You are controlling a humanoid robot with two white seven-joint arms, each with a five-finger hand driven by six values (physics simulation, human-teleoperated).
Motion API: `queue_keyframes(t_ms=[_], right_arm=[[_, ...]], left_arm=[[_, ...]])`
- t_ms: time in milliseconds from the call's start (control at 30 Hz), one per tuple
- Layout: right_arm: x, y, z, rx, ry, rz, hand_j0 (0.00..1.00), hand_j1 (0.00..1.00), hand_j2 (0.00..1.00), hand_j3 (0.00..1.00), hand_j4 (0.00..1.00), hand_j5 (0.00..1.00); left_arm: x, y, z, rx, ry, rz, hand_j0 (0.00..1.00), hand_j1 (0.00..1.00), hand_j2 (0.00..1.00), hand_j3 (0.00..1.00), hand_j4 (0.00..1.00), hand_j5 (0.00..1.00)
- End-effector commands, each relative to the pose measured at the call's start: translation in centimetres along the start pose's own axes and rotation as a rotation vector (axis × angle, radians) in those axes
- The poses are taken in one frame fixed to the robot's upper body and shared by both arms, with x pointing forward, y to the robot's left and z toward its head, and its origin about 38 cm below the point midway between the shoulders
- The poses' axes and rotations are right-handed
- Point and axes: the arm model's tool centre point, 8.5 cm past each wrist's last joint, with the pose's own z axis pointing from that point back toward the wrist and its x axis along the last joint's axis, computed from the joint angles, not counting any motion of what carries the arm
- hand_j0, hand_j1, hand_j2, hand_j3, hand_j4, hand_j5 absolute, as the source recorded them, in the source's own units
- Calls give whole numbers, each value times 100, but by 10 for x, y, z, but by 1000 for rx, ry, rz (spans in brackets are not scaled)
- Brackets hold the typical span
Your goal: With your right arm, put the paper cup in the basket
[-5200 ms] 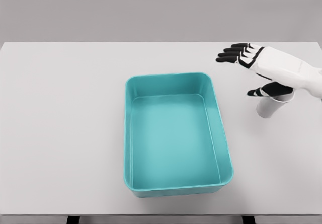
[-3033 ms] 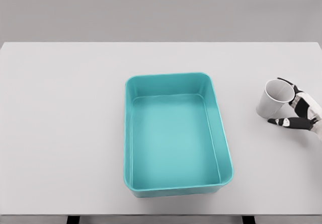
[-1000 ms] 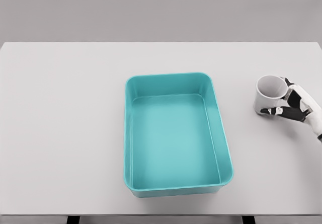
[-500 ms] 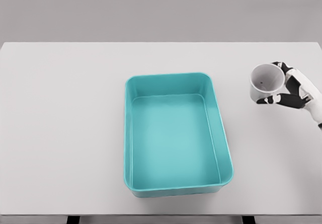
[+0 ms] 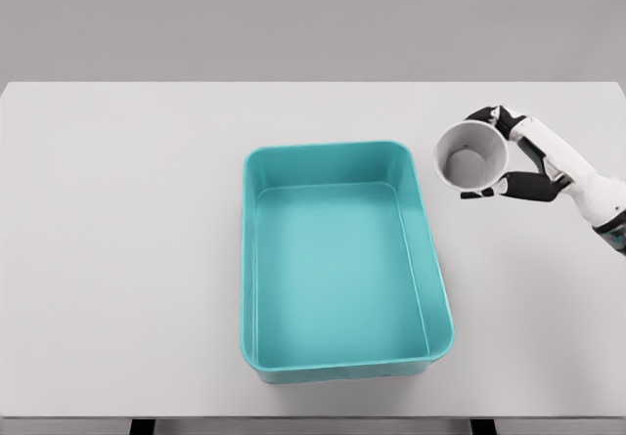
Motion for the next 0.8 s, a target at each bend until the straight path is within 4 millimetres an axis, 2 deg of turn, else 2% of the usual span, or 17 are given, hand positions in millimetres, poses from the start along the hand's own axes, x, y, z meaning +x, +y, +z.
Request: queue_keyframes(t_ms=[0, 167, 300, 567, 767], right_arm=[[10, 6, -6, 24, -41, 30, 43, 43, 43, 43, 43, 43], [19, 19, -17, 84, -88, 95, 43, 43, 43, 43, 43, 43], [35, 29, -35, 145, -152, 163, 43, 43, 43, 43, 43, 43], [47, 47, -66, 259, -210, 237, 43, 43, 43, 43, 43, 43], [49, 61, -74, 322, -224, 278, 43, 43, 43, 43, 43, 43]], left_arm=[[0, 0, 0, 0, 0, 0, 100, 100, 100, 100, 100, 100], [0, 0, 0, 0, 0, 0, 100, 100, 100, 100, 100, 100], [0, 0, 0, 0, 0, 0, 100, 100, 100, 100, 100, 100], [0, 0, 0, 0, 0, 0, 100, 100, 100, 100, 100, 100], [0, 0, 0, 0, -1, 0, 100, 100, 100, 100, 100, 100]])
